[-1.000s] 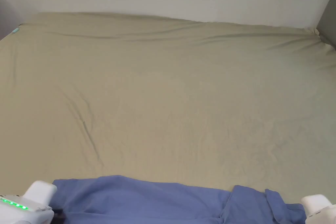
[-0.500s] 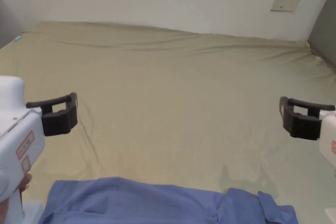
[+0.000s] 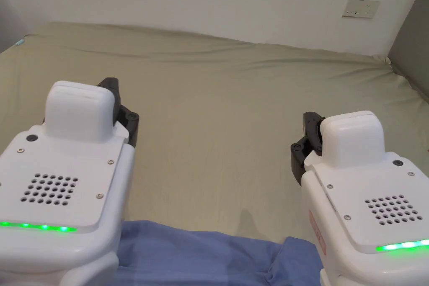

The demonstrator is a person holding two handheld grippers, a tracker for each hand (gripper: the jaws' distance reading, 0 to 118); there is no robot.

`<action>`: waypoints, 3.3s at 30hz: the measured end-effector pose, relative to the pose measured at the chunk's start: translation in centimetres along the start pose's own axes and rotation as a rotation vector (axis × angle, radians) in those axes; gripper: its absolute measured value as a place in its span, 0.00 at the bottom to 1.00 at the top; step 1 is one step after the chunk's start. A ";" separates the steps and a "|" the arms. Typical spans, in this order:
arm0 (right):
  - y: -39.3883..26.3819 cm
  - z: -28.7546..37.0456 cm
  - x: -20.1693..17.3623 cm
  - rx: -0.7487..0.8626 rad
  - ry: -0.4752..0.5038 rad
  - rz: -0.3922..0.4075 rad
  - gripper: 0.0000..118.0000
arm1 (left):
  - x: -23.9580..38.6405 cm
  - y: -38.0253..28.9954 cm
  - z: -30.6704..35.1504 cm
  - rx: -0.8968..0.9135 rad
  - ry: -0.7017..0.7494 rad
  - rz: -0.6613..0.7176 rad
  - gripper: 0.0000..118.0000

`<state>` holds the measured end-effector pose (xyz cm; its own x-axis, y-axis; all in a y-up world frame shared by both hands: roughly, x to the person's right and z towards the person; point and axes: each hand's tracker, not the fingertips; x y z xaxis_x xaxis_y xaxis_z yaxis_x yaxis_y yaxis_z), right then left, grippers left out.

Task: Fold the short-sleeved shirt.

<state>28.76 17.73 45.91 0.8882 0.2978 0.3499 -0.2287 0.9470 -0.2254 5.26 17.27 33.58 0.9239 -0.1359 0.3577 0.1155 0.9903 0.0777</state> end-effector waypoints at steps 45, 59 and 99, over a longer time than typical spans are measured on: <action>-8.4 -3.2 4.1 -0.330 0.007 -0.081 0.02 | -12.6 -34.6 -8.7 -1.085 -0.724 1.221 0.97; -8.4 -1.2 6.6 -0.316 -0.045 -0.076 0.02 | -13.1 -30.9 -7.6 -1.079 -0.473 0.886 0.11; -9.1 1.9 9.8 -0.297 -0.085 -0.147 0.02 | 5.2 -24.6 -9.6 -1.206 -0.411 0.272 0.12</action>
<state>38.77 12.24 53.08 0.8639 0.1818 0.4696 0.0362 0.9077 -0.4181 10.69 -7.50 24.57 0.8156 0.2856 0.5033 0.3949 0.3612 -0.8448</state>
